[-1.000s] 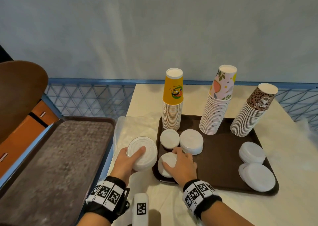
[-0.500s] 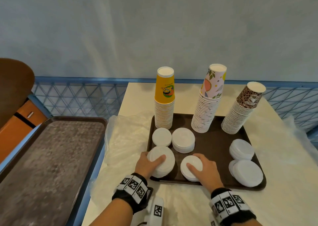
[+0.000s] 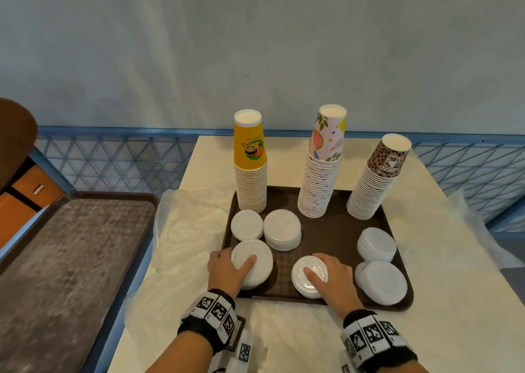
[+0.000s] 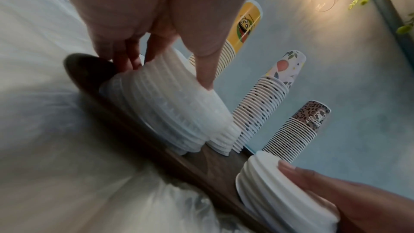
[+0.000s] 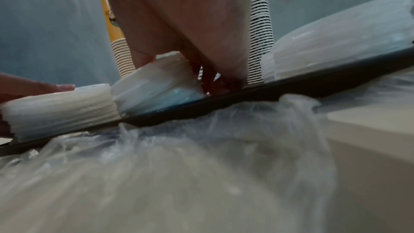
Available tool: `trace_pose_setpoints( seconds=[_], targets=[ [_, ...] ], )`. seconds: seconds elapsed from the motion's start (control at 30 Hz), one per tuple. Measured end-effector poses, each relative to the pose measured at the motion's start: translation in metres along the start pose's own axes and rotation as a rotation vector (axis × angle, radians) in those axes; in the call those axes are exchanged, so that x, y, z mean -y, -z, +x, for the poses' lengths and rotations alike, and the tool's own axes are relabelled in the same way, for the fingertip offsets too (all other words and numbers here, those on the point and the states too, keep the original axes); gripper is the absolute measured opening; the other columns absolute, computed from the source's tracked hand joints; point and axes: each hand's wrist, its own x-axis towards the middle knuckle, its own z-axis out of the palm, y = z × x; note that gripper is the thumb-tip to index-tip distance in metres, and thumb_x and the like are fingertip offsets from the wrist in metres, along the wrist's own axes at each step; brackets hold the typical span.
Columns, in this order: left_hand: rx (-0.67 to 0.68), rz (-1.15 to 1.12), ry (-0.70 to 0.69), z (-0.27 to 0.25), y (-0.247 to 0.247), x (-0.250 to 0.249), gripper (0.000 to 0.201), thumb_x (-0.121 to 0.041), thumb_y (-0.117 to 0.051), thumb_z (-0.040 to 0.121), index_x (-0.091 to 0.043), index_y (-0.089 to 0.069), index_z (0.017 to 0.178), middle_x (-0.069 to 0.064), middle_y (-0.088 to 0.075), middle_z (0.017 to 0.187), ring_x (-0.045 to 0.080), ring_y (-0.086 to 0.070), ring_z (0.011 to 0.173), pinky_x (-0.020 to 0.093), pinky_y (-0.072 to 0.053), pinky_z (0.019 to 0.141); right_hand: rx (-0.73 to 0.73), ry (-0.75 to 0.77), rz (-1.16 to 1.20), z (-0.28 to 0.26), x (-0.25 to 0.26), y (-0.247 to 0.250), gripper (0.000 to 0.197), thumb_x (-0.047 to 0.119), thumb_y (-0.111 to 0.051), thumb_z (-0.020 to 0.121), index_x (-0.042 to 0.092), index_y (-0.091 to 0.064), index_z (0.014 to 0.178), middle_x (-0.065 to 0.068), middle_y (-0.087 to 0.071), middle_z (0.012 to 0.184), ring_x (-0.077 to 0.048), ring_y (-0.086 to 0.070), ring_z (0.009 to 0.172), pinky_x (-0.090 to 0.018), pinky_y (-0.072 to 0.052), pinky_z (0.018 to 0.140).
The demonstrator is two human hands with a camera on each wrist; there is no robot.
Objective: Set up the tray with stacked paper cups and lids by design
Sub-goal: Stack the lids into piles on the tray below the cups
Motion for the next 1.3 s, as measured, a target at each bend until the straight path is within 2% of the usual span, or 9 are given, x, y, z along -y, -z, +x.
trace_pose_setpoints(
  seconds=[0.07, 0.17, 0.27, 0.33, 0.4, 0.47, 0.53, 0.77, 1.3],
  targets=[
    [-0.082, -0.023, -0.002, -0.005, 0.001, -0.005, 0.075, -0.043, -0.064, 0.082, -0.010, -0.033, 0.141, 0.014, -0.036, 0.143, 0.029, -0.034, 0.133, 0.040, -0.032, 0.111, 0.010, 0.007, 0.005, 0.000, -0.002, 0.003, 0.045, 0.038, -0.058, 0.089, 0.023, -0.045, 0.129, 0.000, -0.048, 0.131, -0.021, -0.035, 0.122, -0.031, -0.030, 0.104],
    [-0.254, -0.055, -0.274, -0.028, 0.005, -0.026, 0.056, -0.032, -0.059, 0.088, -0.016, -0.035, 0.136, 0.004, -0.039, 0.136, 0.020, -0.041, 0.125, 0.031, -0.040, 0.103, 0.019, 0.012, 0.032, 0.002, -0.006, 0.004, 0.046, 0.037, -0.059, 0.088, 0.022, -0.045, 0.129, -0.002, -0.049, 0.129, -0.022, -0.038, 0.121, -0.031, -0.032, 0.103],
    [-0.031, -0.083, -0.456, -0.054, -0.011, -0.049, 0.034, -0.027, -0.052, 0.092, -0.024, -0.044, 0.125, -0.008, -0.049, 0.115, 0.003, -0.052, 0.102, 0.011, -0.043, 0.084, 0.008, -0.003, 0.074, 0.005, -0.013, 0.003, 0.045, 0.038, -0.060, 0.088, 0.021, -0.047, 0.127, -0.003, -0.052, 0.125, -0.024, -0.043, 0.119, -0.033, -0.035, 0.101],
    [0.186, -0.107, -0.376, -0.055, -0.035, -0.052, 0.041, -0.031, -0.050, 0.093, -0.021, -0.041, 0.131, -0.007, -0.050, 0.124, 0.007, -0.052, 0.114, 0.017, -0.043, 0.095, -0.007, -0.012, 0.088, 0.007, -0.017, 0.002, 0.042, 0.038, -0.058, 0.089, 0.020, -0.048, 0.125, -0.004, -0.054, 0.123, -0.025, -0.046, 0.116, -0.034, -0.035, 0.101],
    [0.376, -0.128, -0.191, -0.050, -0.055, -0.054, 0.053, -0.035, -0.049, 0.093, -0.014, -0.033, 0.140, 0.002, -0.048, 0.138, 0.018, -0.046, 0.129, 0.033, -0.039, 0.108, -0.005, -0.030, 0.108, 0.007, -0.020, 0.000, 0.039, 0.038, -0.053, 0.091, 0.019, -0.048, 0.125, -0.006, -0.054, 0.124, -0.026, -0.047, 0.116, -0.036, -0.037, 0.102],
    [0.449, -0.046, -0.078, -0.044, -0.069, -0.056, 0.059, -0.035, -0.043, 0.096, -0.009, -0.024, 0.146, 0.011, -0.042, 0.146, 0.025, -0.041, 0.134, 0.038, -0.033, 0.113, -0.008, -0.039, 0.134, 0.007, -0.020, 0.000, 0.039, 0.034, -0.049, 0.094, 0.016, -0.046, 0.128, -0.008, -0.054, 0.126, -0.028, -0.048, 0.118, -0.039, -0.038, 0.104],
    [0.438, 0.077, -0.115, -0.039, -0.078, -0.059, 0.056, -0.031, -0.037, 0.099, -0.007, -0.022, 0.147, 0.012, -0.039, 0.148, 0.026, -0.039, 0.136, 0.034, -0.030, 0.114, -0.009, -0.049, 0.139, 0.007, -0.019, 0.002, 0.040, 0.031, -0.044, 0.097, 0.014, -0.042, 0.133, -0.008, -0.053, 0.130, -0.026, -0.047, 0.120, -0.037, -0.039, 0.103],
    [0.286, 0.285, -0.283, -0.031, -0.087, -0.064, 0.037, -0.026, -0.037, 0.099, -0.010, -0.053, 0.128, 0.010, -0.059, 0.129, 0.025, -0.054, 0.120, 0.033, -0.040, 0.103, -0.040, 0.009, 0.040, 0.011, -0.026, 0.008, 0.033, 0.026, -0.040, 0.098, 0.017, -0.056, 0.126, -0.008, -0.058, 0.123, -0.017, -0.052, 0.109, -0.024, -0.037, 0.096],
    [0.240, 0.315, -0.350, -0.029, -0.083, -0.060, 0.034, -0.029, -0.044, 0.096, -0.016, -0.059, 0.124, 0.005, -0.066, 0.122, 0.023, -0.059, 0.114, 0.031, -0.043, 0.099, -0.038, 0.006, 0.058, 0.013, -0.023, 0.009, 0.029, 0.023, -0.049, 0.095, 0.017, -0.054, 0.123, -0.007, -0.050, 0.114, -0.012, -0.047, 0.093, -0.020, -0.037, 0.090]
  ],
)
